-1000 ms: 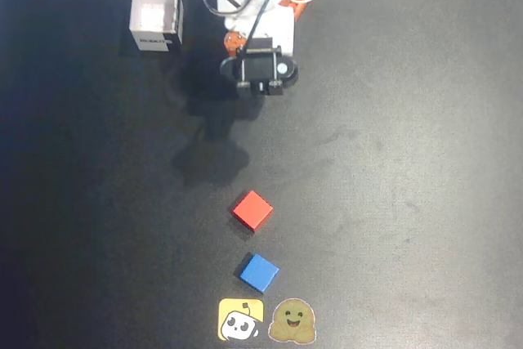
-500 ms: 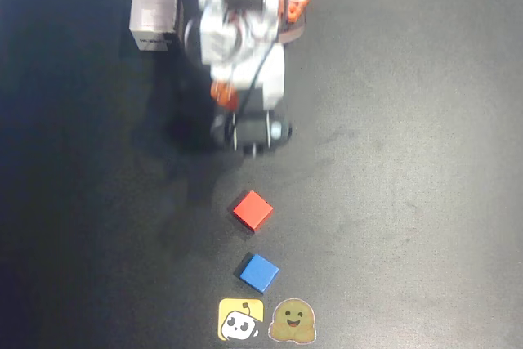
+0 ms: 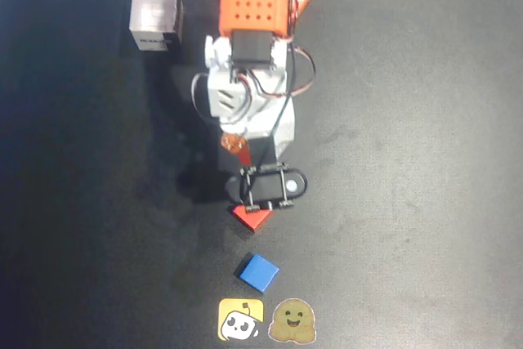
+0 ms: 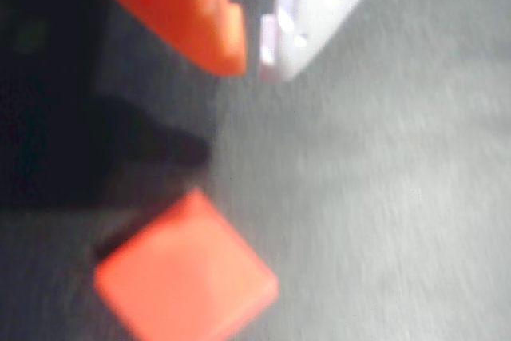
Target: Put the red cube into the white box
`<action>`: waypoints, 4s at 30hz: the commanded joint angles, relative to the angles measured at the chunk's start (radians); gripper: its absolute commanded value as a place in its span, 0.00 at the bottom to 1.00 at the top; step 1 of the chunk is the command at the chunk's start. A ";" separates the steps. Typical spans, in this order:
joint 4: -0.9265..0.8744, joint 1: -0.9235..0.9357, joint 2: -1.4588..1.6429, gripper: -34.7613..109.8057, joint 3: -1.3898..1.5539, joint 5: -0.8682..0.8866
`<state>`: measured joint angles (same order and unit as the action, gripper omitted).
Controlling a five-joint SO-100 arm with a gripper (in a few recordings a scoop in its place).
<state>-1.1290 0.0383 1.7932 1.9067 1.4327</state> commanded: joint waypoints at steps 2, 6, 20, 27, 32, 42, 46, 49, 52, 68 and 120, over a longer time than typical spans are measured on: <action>-0.075 0.003 -0.067 0.24 -0.189 0.006; -0.126 0.006 -0.121 0.24 -0.288 0.012; -0.092 0.006 -0.209 0.24 -0.347 -0.230; -0.097 0.009 -0.239 0.24 -0.402 -0.397; -0.063 0.012 -0.296 0.25 -0.453 -0.600; 0.014 0.014 -0.347 0.25 -0.495 -0.825; 0.043 0.005 -0.310 0.25 -0.443 -0.825; 0.057 0.003 -0.298 0.25 -0.402 -0.804; 0.067 0.006 -0.290 0.25 -0.362 -0.790; 0.080 -0.009 -0.218 0.27 -0.253 -0.756; 0.396 -0.054 -0.242 0.43 0.038 -0.798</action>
<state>-0.7578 -0.0061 1.5324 1.9405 0.6427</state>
